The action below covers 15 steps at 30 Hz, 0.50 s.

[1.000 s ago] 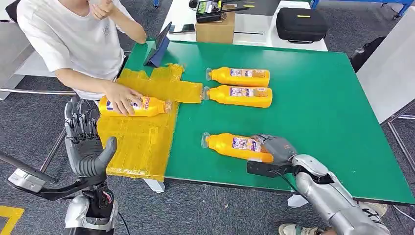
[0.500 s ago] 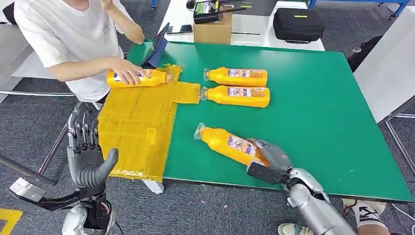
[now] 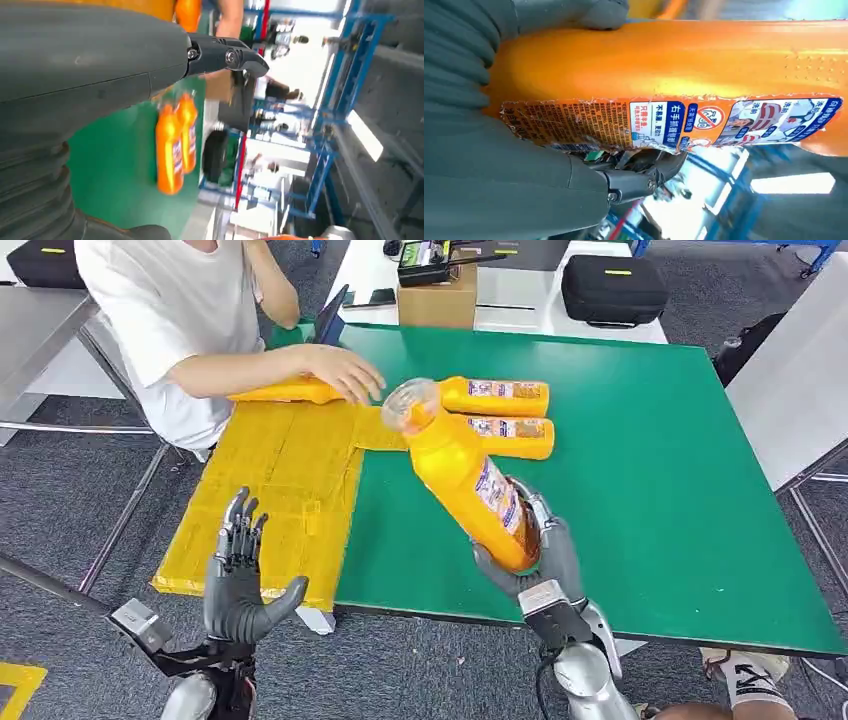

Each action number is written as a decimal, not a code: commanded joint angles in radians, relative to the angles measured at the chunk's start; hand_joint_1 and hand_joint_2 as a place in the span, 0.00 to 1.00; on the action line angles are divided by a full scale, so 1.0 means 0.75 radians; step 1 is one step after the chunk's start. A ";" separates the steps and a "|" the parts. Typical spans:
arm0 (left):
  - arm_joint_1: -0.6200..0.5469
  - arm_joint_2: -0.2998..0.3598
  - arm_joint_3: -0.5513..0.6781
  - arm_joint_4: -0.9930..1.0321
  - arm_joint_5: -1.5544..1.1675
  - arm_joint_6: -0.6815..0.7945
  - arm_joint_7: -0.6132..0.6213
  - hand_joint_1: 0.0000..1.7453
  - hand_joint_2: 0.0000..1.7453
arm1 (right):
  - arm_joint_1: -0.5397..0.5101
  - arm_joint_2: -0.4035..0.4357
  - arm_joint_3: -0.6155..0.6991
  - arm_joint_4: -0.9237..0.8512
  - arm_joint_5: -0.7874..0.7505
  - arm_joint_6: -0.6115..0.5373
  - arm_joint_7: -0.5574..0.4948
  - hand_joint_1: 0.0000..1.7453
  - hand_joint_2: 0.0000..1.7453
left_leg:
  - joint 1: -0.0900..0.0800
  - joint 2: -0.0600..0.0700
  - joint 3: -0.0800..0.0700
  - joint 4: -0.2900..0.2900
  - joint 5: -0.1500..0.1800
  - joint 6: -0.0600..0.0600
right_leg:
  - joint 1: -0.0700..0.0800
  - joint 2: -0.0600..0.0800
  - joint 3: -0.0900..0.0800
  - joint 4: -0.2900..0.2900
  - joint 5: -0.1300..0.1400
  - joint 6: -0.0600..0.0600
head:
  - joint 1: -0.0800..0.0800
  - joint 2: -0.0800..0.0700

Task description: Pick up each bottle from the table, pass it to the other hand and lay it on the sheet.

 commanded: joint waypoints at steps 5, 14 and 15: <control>-0.068 0.136 -0.233 0.160 -0.029 -0.205 -0.048 0.00 1.00 | -0.118 0.047 0.134 0.135 -0.016 0.180 -0.033 0.99 1.00 | 0.001 0.003 0.006 -0.002 -0.002 -0.002 | 0.001 0.001 0.005 -0.001 -0.001 -0.003 | 0.000 0.000; -0.201 0.045 -0.260 0.125 0.106 -0.190 -0.017 0.00 1.00 | -0.013 -0.007 0.202 0.223 0.018 0.155 -0.081 1.00 1.00 | 0.003 -0.006 0.007 -0.002 -0.001 -0.001 | 0.003 -0.008 0.010 -0.003 -0.003 -0.002 | 0.001 0.000; -0.204 0.046 -0.265 0.119 0.121 -0.181 -0.018 0.00 1.00 | -0.008 -0.007 0.201 0.227 0.018 0.156 -0.081 1.00 1.00 | 0.003 -0.005 0.009 -0.002 -0.001 -0.001 | 0.003 -0.007 0.012 -0.003 -0.003 -0.003 | 0.001 -0.001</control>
